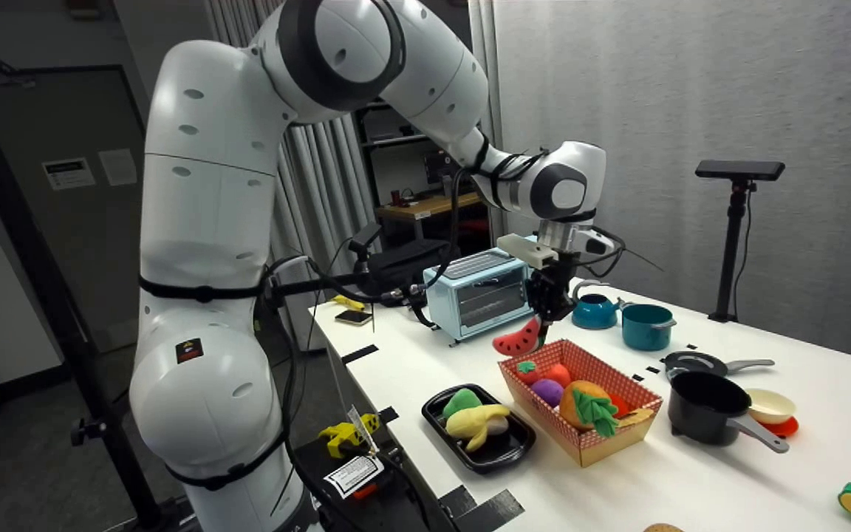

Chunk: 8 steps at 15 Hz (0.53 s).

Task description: Take the pear and watermelon plush toys out of the box and place them on the black tray

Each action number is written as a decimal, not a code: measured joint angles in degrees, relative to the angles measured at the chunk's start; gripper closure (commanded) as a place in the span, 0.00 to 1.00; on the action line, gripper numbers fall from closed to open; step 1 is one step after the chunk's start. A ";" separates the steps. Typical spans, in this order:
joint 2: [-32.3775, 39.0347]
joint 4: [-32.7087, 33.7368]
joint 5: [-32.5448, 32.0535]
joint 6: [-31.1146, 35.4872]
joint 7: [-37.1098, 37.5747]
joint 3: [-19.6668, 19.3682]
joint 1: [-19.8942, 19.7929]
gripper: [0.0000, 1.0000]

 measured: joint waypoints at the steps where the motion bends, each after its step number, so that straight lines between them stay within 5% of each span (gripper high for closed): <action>1: -1.33 -2.17 0.00 -0.04 0.00 0.06 0.03 0.98; 8: -5.59 -12.77 -1.82 -0.12 2.09 0.01 0.04 0.98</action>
